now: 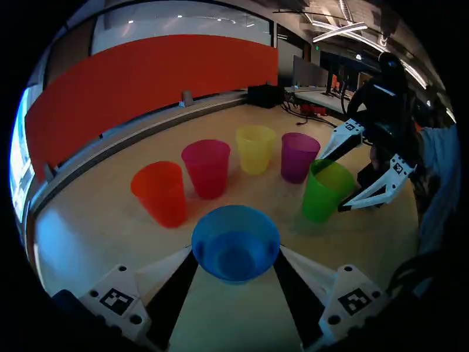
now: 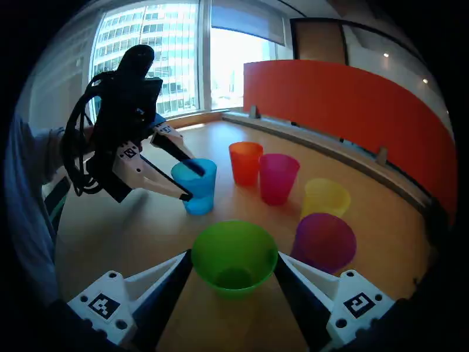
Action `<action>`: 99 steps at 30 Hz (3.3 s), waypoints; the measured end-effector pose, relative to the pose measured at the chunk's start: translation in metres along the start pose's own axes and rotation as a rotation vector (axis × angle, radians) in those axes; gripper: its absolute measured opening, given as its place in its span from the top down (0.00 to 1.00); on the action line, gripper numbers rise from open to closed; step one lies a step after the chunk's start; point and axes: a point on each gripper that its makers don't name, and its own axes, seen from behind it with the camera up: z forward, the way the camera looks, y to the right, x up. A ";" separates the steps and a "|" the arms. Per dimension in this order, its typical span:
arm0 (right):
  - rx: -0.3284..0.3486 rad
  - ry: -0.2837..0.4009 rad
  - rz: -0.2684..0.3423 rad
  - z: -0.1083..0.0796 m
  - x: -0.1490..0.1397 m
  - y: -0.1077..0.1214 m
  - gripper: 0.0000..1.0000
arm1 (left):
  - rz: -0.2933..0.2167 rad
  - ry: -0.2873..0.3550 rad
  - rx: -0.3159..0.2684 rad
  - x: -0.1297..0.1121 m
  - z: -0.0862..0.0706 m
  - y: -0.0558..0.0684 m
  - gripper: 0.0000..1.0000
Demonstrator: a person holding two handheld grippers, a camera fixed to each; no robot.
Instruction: Pour water
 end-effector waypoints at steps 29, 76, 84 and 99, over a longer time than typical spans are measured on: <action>-0.052 0.118 -0.059 -0.038 0.052 -0.012 0.08 | -0.002 0.197 0.075 0.057 -0.061 0.004 0.15; -0.098 0.419 -0.069 -0.090 0.166 -0.015 0.08 | -0.016 0.539 0.093 0.160 -0.148 0.026 0.16; -0.092 0.425 -0.082 -0.090 0.171 -0.017 0.08 | -0.003 0.552 0.095 0.164 -0.150 0.028 0.16; -0.059 0.429 -0.084 -0.088 0.180 -0.024 0.08 | 0.067 0.594 0.139 0.178 -0.164 0.026 0.15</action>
